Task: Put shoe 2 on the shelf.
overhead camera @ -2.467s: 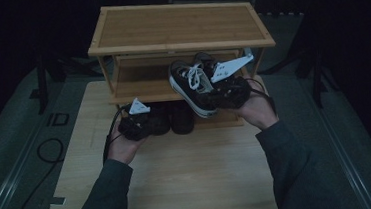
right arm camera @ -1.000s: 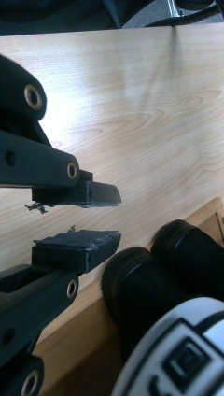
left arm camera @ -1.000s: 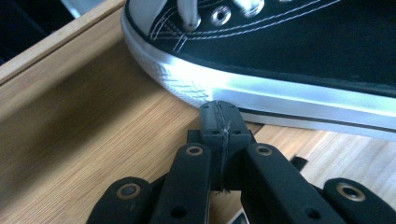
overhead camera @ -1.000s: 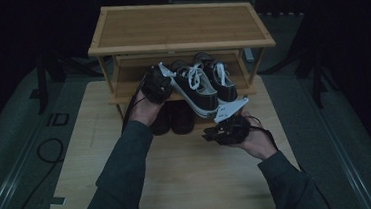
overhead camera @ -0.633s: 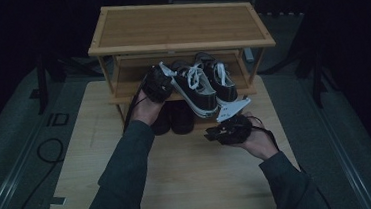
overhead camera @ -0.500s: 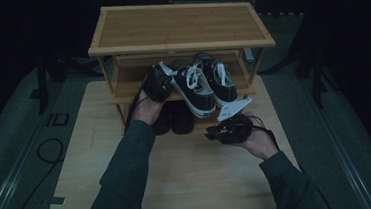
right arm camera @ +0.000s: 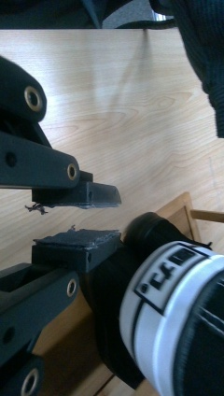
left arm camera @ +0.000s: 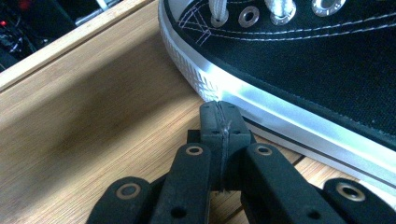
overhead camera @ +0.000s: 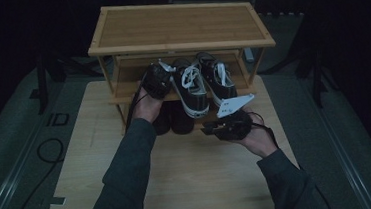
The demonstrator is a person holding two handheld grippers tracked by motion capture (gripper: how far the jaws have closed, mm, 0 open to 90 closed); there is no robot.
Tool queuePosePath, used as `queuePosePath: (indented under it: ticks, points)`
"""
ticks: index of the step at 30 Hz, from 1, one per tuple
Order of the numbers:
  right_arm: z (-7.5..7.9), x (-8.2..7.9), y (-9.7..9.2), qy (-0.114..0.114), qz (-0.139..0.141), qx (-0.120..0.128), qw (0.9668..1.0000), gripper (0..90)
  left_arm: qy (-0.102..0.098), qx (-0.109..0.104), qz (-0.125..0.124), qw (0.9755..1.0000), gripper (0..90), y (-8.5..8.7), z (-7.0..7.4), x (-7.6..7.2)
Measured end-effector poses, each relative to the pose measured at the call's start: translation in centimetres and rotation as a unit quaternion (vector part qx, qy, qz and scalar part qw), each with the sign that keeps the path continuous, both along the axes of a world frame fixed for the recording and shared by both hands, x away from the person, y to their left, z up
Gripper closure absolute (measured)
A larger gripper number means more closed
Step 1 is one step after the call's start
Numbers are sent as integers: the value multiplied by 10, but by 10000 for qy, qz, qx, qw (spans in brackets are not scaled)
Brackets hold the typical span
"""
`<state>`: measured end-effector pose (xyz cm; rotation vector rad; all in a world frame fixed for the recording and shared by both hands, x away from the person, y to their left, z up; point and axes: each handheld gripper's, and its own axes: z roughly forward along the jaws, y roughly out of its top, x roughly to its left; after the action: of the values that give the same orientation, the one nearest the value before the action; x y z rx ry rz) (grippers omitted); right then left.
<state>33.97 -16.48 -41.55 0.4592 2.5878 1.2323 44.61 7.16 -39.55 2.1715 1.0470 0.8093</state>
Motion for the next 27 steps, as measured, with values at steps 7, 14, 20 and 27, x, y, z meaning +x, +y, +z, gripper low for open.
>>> queuePosePath:
  ticks: [7, 14, 20, 27]
  points:
    - [5, -1, 2, -131, -43, -4, 9999, 900, 3, -52, -100, 9999, 900, 8, 0, -2]
    - [9, 1, -2, -180, -113, 116, 9997, 900, 40, -249, -127, 9996, 900, 14, -1, -3]
    - [11, 1, -3, -203, -136, 279, 9993, 900, 52, -224, -192, 9996, 900, 16, 0, -5]
    - [13, 2, -4, -212, -173, 368, 9989, 900, 195, -444, -281, 9984, 880, 24, 0, -8]
